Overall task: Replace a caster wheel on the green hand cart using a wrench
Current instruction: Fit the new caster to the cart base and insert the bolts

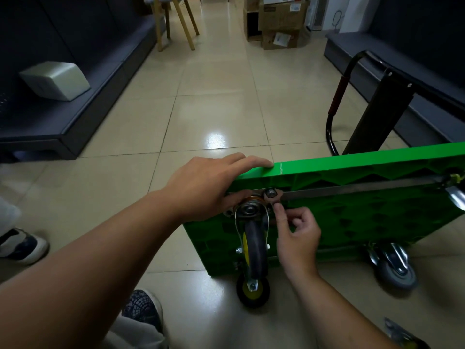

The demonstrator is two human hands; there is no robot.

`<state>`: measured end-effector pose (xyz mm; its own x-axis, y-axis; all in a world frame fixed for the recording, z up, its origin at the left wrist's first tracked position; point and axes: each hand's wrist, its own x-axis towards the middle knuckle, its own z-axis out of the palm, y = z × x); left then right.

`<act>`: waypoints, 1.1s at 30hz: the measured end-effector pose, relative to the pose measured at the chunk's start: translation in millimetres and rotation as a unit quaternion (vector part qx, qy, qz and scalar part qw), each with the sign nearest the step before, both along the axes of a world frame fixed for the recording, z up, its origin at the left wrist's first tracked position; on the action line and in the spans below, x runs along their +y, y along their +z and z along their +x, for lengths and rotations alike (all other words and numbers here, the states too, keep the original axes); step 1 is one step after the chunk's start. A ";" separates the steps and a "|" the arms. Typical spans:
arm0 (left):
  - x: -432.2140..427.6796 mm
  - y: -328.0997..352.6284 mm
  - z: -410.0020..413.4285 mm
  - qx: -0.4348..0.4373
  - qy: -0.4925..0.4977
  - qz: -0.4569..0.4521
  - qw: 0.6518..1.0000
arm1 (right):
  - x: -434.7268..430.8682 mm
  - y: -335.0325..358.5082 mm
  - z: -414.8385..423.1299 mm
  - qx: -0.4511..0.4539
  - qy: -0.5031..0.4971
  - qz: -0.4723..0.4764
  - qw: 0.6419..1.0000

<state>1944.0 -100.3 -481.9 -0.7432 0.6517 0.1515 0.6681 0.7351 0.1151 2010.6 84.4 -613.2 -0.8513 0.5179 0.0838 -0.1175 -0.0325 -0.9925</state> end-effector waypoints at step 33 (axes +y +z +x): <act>0.4 -2.5 -1.2 -0.009 -0.003 0.001 1.000 | 3.5 1.7 15.8 0.005 0.002 0.015 1.000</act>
